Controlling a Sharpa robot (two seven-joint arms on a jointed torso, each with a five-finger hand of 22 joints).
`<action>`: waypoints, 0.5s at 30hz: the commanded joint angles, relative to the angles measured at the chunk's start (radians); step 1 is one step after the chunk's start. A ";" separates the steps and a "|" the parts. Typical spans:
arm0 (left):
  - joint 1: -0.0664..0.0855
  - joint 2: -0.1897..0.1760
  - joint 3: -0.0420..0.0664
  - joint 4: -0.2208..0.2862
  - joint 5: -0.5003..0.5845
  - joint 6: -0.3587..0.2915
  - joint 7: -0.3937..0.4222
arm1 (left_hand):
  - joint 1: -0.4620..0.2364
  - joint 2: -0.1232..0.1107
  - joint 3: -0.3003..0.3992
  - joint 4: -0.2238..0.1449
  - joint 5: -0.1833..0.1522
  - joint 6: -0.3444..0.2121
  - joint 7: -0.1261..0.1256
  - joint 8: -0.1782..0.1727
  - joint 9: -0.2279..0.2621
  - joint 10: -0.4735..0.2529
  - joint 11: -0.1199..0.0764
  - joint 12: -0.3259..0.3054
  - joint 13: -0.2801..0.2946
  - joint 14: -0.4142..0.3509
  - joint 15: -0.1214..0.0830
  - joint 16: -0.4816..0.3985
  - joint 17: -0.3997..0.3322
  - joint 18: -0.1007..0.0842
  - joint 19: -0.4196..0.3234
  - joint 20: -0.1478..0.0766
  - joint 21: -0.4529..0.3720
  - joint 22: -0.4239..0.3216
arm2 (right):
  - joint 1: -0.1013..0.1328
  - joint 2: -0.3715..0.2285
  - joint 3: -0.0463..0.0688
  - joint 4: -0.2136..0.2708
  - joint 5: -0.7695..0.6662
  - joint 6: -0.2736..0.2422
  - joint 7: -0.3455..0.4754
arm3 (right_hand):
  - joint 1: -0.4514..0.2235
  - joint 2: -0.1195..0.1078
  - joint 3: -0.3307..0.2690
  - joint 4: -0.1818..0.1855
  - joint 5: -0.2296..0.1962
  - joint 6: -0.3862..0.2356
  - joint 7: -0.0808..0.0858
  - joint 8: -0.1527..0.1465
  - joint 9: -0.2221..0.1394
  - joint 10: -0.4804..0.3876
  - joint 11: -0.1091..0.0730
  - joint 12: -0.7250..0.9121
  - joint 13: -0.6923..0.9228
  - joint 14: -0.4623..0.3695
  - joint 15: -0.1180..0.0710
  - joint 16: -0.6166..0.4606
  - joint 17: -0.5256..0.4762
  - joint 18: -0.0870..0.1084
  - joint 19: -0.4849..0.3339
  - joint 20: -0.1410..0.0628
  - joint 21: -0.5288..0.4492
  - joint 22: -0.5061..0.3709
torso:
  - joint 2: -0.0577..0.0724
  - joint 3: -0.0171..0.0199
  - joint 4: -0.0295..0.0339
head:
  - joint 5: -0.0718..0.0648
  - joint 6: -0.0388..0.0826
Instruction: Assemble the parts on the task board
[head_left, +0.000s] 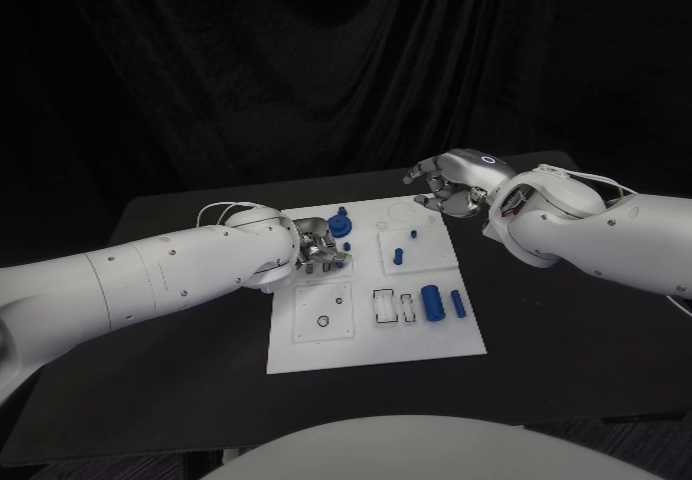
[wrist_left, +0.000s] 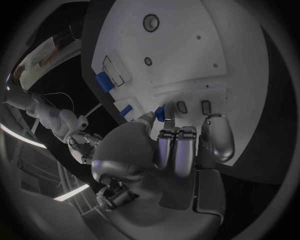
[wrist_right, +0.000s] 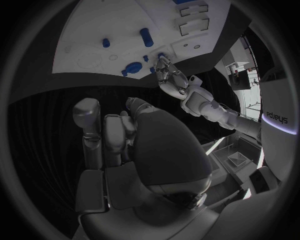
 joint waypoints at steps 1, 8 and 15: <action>-0.003 0.002 0.001 -0.001 0.002 0.021 0.017 | 0.001 -0.010 0.019 -0.005 0.006 -0.008 0.000 -0.011 0.006 0.104 -0.002 0.003 0.262 0.104 -0.006 0.003 0.263 0.002 -0.010 0.001 -0.007 -0.001 | -0.003 0.001 0.001 0.000 -0.003 0.008 -0.019 | 0.009 -0.002 0.006 0.001 0.005 0.007 0.002 0.003 -0.002 -0.009 0.001 -0.002 0.000 -0.001 0.007 -0.003 -0.001 -0.008 -0.005 0.002 -0.006 0.099 | 0.000 0.0001 0.0006 | -0.001 0.000; -0.004 0.001 0.001 -0.004 0.002 0.017 0.028 | -0.015 -0.030 0.093 -0.029 0.047 -0.004 0.002 -0.042 0.030 0.104 0.001 0.003 0.262 0.104 -0.004 0.003 0.263 0.003 -0.015 0.003 -0.015 -0.003 | -0.005 0.001 0.001 0.000 -0.003 0.012 -0.020 | 0.009 -0.002 0.006 0.001 0.005 0.007 0.002 0.003 -0.002 -0.009 0.001 -0.002 0.000 -0.001 0.007 -0.003 -0.001 -0.008 -0.005 0.002 -0.006 0.099 | 0.000 -0.0001 0.0008 | 0.001 0.000; -0.005 -0.009 0.001 0.008 0.002 -0.009 0.051 | -0.048 -0.063 0.203 -0.064 0.096 0.008 0.002 -0.072 0.069 0.104 0.001 0.003 0.262 0.104 -0.003 0.003 0.263 0.004 -0.015 0.004 -0.021 0.003 | -0.006 -0.001 0.001 0.001 -0.003 0.015 -0.022 | 0.009 -0.003 0.008 0.000 0.006 0.007 0.002 0.003 -0.002 -0.012 0.001 -0.004 -0.003 -0.001 0.007 -0.005 -0.003 -0.008 -0.005 0.002 -0.008 0.099 | 0.000 -0.0004 0.0004 | 0.006 0.000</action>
